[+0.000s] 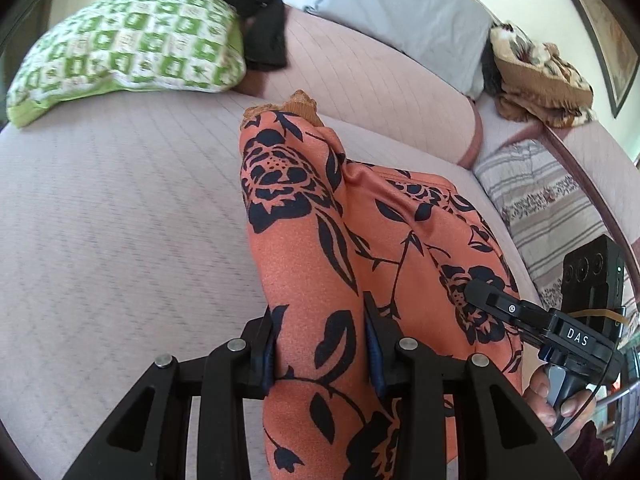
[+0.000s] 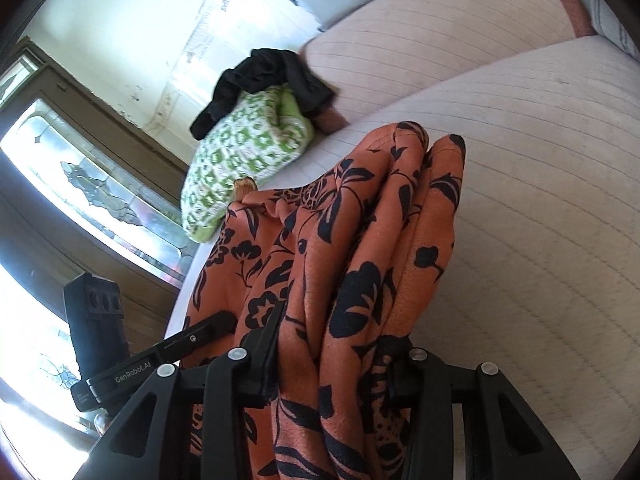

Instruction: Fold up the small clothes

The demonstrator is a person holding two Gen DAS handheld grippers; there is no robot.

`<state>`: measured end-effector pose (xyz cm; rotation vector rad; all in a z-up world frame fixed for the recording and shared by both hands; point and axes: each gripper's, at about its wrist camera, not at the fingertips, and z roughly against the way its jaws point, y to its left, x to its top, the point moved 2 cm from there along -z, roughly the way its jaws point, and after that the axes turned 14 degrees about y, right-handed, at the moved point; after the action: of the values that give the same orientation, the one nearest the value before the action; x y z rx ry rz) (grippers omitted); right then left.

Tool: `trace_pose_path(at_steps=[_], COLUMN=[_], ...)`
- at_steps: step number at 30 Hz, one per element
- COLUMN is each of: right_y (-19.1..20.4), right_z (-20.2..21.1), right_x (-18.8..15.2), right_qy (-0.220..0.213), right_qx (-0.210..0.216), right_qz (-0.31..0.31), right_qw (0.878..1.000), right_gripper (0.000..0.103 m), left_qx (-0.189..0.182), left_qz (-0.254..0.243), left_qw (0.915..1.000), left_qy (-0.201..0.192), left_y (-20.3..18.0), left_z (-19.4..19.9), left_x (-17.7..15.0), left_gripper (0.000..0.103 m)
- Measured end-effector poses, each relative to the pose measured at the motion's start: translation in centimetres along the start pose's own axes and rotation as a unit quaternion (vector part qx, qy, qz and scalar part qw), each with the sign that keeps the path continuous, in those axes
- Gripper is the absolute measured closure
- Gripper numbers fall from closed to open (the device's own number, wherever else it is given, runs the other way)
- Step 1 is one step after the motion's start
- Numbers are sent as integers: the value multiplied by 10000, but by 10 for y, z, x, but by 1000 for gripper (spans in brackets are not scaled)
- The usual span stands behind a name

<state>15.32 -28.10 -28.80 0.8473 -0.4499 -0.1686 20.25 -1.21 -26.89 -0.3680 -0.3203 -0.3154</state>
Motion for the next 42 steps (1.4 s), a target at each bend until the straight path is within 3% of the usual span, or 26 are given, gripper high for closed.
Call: trace_pose_path(at_steps=[11, 12, 16, 31, 36, 42], right_y=[29, 29, 32, 20, 14, 9], right_z=[-32, -35, -47, -69, -72, -76], right_x=[-11, -12, -13, -14, -13, -13], right_qy=[95, 140, 205, 384, 496, 596], right_qx=[9, -11, -117, -350, -397, -458], right_qz=[127, 110, 115, -38, -172, -331], right_qw=[9999, 9998, 9997, 9986, 9978, 9966], right_gripper=[62, 62, 62, 62, 62, 52], left_qx=[237, 56, 135, 327, 391, 560], left_qz=[231, 271, 304, 402, 457, 449], left_qw=[9994, 9996, 9994, 9984, 9978, 9970], left_qy=[-49, -76, -2, 235, 287, 282], left_y=[6, 6, 9, 17, 18, 17], left_z=[14, 14, 9, -13, -18, -20], left_x=[1, 0, -1, 2, 4, 2], left_gripper=[66, 66, 66, 65, 60, 54])
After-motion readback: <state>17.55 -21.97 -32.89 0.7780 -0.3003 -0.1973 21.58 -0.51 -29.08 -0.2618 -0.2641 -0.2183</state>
